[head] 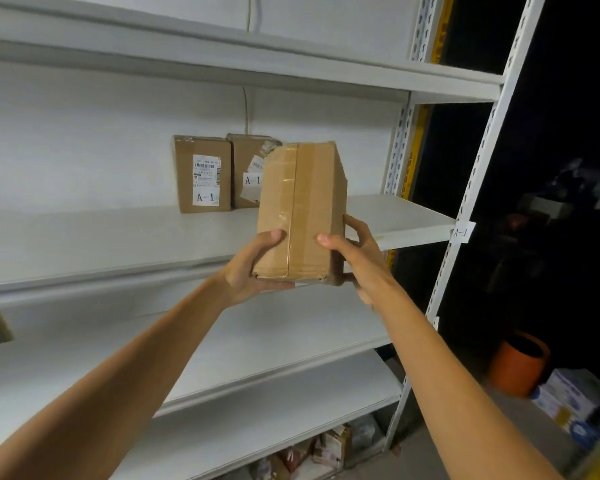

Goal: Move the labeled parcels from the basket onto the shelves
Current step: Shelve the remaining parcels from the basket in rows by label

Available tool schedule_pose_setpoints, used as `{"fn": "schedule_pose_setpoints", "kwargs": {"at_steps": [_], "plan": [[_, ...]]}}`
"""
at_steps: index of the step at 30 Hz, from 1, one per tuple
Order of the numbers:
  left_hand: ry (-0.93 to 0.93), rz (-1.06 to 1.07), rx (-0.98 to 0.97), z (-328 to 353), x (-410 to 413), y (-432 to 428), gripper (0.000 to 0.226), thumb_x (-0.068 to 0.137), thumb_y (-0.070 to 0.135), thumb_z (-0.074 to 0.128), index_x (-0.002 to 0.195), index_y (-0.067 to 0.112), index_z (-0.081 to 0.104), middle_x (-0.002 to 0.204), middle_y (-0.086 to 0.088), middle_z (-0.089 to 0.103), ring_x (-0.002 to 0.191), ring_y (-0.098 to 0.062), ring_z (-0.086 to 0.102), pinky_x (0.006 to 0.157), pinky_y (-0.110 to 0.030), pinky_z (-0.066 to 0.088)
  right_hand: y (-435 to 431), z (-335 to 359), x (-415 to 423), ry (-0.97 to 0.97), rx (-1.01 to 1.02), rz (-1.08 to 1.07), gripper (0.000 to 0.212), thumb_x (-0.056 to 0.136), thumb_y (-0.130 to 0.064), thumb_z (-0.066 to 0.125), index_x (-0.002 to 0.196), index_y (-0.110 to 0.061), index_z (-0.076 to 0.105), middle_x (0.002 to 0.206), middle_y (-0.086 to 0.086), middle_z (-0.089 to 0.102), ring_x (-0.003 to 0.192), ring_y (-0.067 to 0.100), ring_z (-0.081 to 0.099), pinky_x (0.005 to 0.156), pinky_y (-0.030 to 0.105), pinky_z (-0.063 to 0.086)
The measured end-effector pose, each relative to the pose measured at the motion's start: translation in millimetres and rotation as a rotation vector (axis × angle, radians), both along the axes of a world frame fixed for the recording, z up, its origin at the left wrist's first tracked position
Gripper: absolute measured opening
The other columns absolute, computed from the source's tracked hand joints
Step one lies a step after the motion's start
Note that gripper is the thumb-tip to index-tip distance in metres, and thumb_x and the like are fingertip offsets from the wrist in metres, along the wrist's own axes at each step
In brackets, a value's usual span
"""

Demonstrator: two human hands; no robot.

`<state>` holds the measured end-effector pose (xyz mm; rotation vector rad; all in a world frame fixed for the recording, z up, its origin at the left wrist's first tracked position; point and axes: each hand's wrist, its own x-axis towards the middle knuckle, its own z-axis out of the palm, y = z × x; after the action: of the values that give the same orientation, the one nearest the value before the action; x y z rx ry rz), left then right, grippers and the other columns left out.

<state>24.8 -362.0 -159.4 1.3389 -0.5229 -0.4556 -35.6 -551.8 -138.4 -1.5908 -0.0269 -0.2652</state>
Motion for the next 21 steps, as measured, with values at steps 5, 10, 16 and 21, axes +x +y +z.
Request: {"fn": "schedule_pose_setpoints", "kwargs": {"at_steps": [5, 10, 16, 21], "plan": [[-0.105, 0.295, -0.017, 6, -3, -3, 0.096, 0.053, 0.053, 0.075, 0.136, 0.027, 0.036, 0.12, -0.004, 0.063, 0.106, -0.02, 0.065, 0.087, -0.045, 0.055, 7, -4, 9, -0.109, -0.03, -0.011, 0.053, 0.089, -0.027, 0.065, 0.139, -0.027, 0.05, 0.113, -0.003, 0.068, 0.09, 0.005, 0.069, 0.07, 0.027, 0.058], [-0.295, 0.507, 0.073, 17, -1, -3, 0.095, 0.057, 0.053, 0.081, 0.134, 0.034, 0.029, 0.124, -0.003, 0.056, 0.108, -0.019, 0.06, 0.083, -0.032, 0.055, 18, -9, 18, -0.251, -0.14, -0.139, 0.048, 0.092, -0.028, 0.064, 0.138, -0.028, 0.052, 0.118, -0.005, 0.066, 0.102, 0.005, 0.065, 0.078, 0.032, 0.06], [-0.403, 0.433, 0.057, 15, -7, 11, 0.068, 0.087, 0.007, 0.063, 0.146, 0.019, 0.03, 0.116, 0.004, 0.054, 0.08, 0.002, 0.067, 0.06, -0.016, 0.053, 17, -10, 23, -0.222, 0.003, -0.145, 0.062, 0.095, -0.022, 0.06, 0.149, -0.035, 0.032, 0.111, -0.013, 0.067, 0.1, 0.003, 0.064, 0.087, 0.037, 0.057], [-0.45, 0.421, 0.052, 16, -8, -1, 0.076, 0.084, 0.001, 0.065, 0.147, 0.022, 0.028, 0.119, 0.011, 0.052, 0.09, 0.001, 0.067, 0.062, -0.021, 0.056, 11, -12, 25, -0.194, -0.003, -0.122, 0.062, 0.098, -0.026, 0.054, 0.15, -0.039, 0.023, 0.131, -0.007, 0.055, 0.113, 0.008, 0.054, 0.094, 0.034, 0.053]]}}
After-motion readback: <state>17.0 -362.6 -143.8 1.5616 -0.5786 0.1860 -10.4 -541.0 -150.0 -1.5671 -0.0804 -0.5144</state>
